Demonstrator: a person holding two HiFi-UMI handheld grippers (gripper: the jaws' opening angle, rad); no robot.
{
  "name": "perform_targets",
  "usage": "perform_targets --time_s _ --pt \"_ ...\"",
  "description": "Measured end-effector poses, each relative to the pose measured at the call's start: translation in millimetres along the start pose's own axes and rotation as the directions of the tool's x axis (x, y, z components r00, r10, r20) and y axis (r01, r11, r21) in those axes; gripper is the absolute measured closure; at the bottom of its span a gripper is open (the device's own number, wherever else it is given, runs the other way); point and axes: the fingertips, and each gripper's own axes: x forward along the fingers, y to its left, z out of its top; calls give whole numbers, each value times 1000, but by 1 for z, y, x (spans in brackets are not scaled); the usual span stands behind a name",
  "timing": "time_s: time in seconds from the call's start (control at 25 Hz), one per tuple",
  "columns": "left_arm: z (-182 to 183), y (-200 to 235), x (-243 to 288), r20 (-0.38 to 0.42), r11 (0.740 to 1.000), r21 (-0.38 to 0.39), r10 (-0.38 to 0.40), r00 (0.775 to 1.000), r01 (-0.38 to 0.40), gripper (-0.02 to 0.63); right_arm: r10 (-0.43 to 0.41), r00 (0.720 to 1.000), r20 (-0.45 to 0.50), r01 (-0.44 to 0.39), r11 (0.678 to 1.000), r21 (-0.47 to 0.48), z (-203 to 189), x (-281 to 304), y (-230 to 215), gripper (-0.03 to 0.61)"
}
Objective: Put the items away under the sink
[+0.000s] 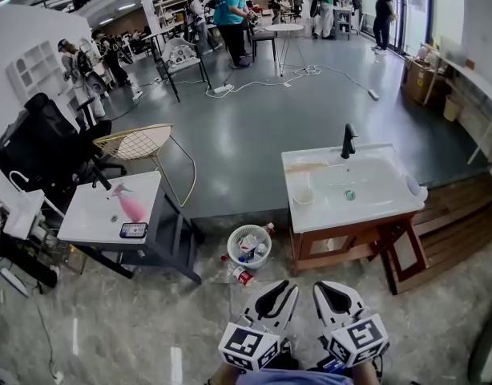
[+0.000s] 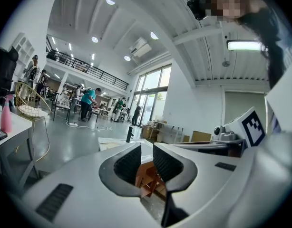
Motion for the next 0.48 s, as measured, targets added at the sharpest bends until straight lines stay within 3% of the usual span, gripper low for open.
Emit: perform_targets --time_s 0.16,0.48 --pt "-3 17 7 -33 999 39 -5 999 6 541 -29 999 -19 29 999 12 -1 15 -3 563" --pt "-9 30 21 -55 999 -1 -34 998 34 541 -49 997 -65 50 999 21 -1 29 -9 563"
